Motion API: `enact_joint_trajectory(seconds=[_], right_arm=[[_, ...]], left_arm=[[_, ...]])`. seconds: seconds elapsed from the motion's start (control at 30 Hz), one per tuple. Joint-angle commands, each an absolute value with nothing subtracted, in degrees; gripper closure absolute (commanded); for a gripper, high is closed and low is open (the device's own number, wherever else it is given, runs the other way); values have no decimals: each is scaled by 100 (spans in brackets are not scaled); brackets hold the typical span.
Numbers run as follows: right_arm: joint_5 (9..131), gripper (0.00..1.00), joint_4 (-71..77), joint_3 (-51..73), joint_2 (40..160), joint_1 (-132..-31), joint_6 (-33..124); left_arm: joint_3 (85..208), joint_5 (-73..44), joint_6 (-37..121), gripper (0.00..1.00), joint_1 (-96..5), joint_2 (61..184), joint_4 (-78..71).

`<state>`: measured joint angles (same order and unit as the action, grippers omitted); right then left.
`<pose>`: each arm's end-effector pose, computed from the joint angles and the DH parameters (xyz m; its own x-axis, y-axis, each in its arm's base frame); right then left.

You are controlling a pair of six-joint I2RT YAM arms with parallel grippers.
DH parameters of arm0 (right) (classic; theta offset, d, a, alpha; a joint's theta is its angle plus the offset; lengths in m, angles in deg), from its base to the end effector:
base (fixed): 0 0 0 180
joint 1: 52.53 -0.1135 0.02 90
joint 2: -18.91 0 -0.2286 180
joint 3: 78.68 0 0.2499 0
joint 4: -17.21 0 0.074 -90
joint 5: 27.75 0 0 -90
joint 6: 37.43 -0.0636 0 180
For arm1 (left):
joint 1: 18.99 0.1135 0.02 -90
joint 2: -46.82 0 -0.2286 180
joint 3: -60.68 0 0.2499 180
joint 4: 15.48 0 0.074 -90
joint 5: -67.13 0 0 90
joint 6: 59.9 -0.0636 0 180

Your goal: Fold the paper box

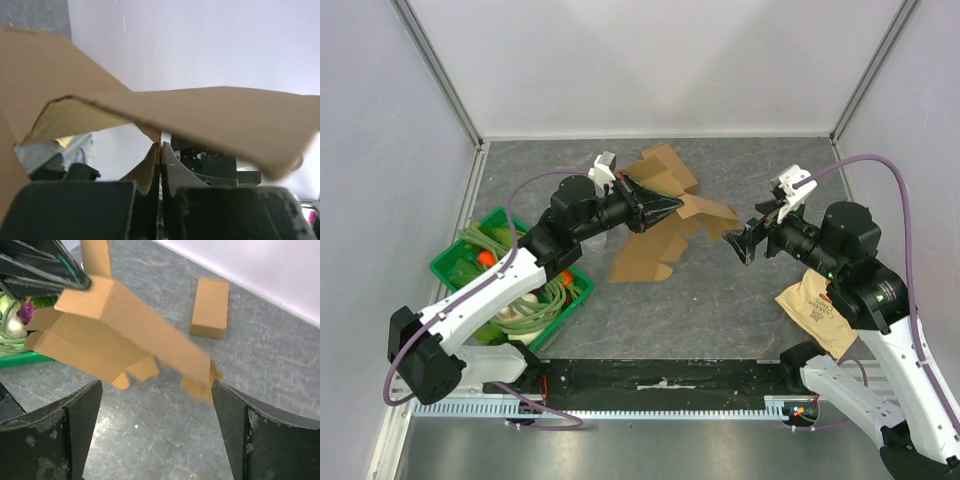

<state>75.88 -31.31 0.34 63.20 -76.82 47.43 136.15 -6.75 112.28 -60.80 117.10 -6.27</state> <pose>0.1703 0.0933 0.3831 -0.2709 -0.0267 -0.9622 -0.5865 0.7973 0.1430 0.2316 -0.2308 0.3418 -0.8461 -0.5201 -0.1164 0.0635 0.1186 -0.9909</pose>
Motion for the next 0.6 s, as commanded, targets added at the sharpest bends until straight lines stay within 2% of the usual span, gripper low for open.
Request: enact_joint_trajectory(seconds=[0.0, 0.27, 0.43, 0.53, 0.57], right_arm=[[8123, 3, -2595, 51, 6540, -7758, 5669], [8729, 12, -1963, -247, 6733, -8153, 6224], [8564, 19, -1278, -493, 6987, -8530, 6066], [7688, 38, -715, -634, 7207, -8795, 5917], [7658, 49, -653, -608, 7278, -8812, 5777]], left_arm=[[13504, 191, 12897, 98, -6065, 11775, -1239], [13030, -160, 13408, 98, -6039, 11116, -1099], [12994, -81, 13557, 98, -6039, 11011, -1098], [12977, -19, 13575, 98, -6039, 10967, -1143], [12951, -11, 13584, 98, -6039, 10897, -1143]])
